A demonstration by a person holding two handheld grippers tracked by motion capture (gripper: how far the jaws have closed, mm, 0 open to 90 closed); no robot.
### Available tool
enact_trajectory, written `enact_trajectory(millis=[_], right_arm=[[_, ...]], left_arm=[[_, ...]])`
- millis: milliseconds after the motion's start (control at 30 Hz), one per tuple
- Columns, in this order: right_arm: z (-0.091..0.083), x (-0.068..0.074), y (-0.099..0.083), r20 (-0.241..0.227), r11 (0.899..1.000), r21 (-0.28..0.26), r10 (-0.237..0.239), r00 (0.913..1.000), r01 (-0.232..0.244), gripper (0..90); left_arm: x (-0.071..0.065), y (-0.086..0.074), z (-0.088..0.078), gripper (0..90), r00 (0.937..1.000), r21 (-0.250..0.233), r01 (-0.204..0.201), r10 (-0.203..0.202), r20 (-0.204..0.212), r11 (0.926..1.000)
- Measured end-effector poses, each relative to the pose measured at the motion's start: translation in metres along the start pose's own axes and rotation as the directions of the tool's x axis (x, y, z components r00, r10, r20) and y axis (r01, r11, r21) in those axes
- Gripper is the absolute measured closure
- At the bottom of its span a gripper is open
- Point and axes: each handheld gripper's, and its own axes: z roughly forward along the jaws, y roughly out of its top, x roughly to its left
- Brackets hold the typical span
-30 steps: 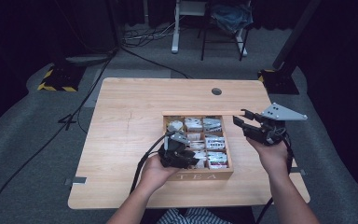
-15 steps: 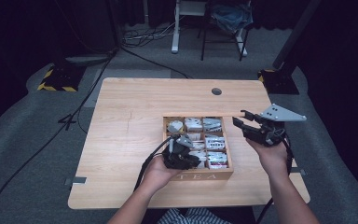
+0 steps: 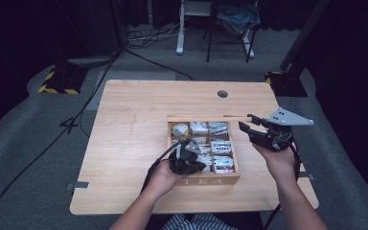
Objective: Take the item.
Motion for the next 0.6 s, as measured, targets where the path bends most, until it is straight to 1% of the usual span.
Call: enact_trajectory(millis=[67, 167, 233, 267, 300, 367, 400, 500, 533, 600], right_arm=[[0.0, 0.0, 0.0, -0.001, 1.0, 0.0, -0.001, 1.0, 0.001, 56.6], [0.0, -0.001, 0.0, -0.003, 1.0, -0.001, -0.002, 1.0, 0.002, 56.6], [0.0, -0.001, 0.0, -0.005, 1.0, 0.002, -0.002, 1.0, 0.002, 56.6], [0.0, -0.001, 0.0, -0.004, 1.0, 0.002, -0.003, 1.0, 0.003, 56.7], [0.0, -0.001, 0.0, -0.004, 1.0, 0.002, -0.003, 1.0, 0.003, 56.7], [0.0, -0.001, 0.0, -0.004, 1.0, 0.002, -0.004, 1.0, 0.004, 56.6], [0.0, -0.001, 0.0, -0.004, 1.0, 0.002, -0.003, 1.0, 0.003, 56.6], [0.0, -0.001, 0.001, -0.004, 1.0, 0.001, -0.004, 1.0, 0.004, 56.8], [0.0, -0.001, 0.001, -0.004, 1.0, 0.001, -0.004, 1.0, 0.004, 56.8], [0.0, -0.001, 0.001, -0.004, 1.0, 0.001, -0.001, 1.0, 0.001, 56.8]], left_arm=[[-0.001, 0.0, -0.001, 90.0, 0.9999, -0.005, -0.009, 0.009, -0.004, 0.9999], [-0.002, 0.001, -0.004, 90.0, 0.9999, -0.024, -0.011, 0.01, -0.012, 0.9997], [-0.002, 0.0, -0.007, 90.0, 0.9999, -0.044, -0.008, 0.008, -0.012, 0.999], [-0.001, -0.001, -0.012, 90.0, 0.9999, -0.065, -0.008, 0.007, -0.012, 0.9978], [-0.001, -0.001, -0.012, 90.0, 0.9999, -0.065, -0.008, 0.007, -0.012, 0.9978], [-0.001, -0.002, -0.018, 90.0, 1.0, -0.094, -0.003, 0.003, -0.009, 0.9956], [-0.001, -0.002, -0.024, 90.0, 1.0, -0.111, -0.008, 0.008, -0.004, 0.9938], [-0.004, -0.001, -0.034, 90.0, 0.9998, -0.146, -0.014, 0.012, -0.014, 0.9892], [-0.004, -0.001, -0.034, 90.0, 0.9998, -0.146, -0.014, 0.012, -0.014, 0.9892], [-0.005, -0.001, -0.041, 90.0, 0.9997, -0.167, -0.02, 0.017, -0.019, 0.9858]])
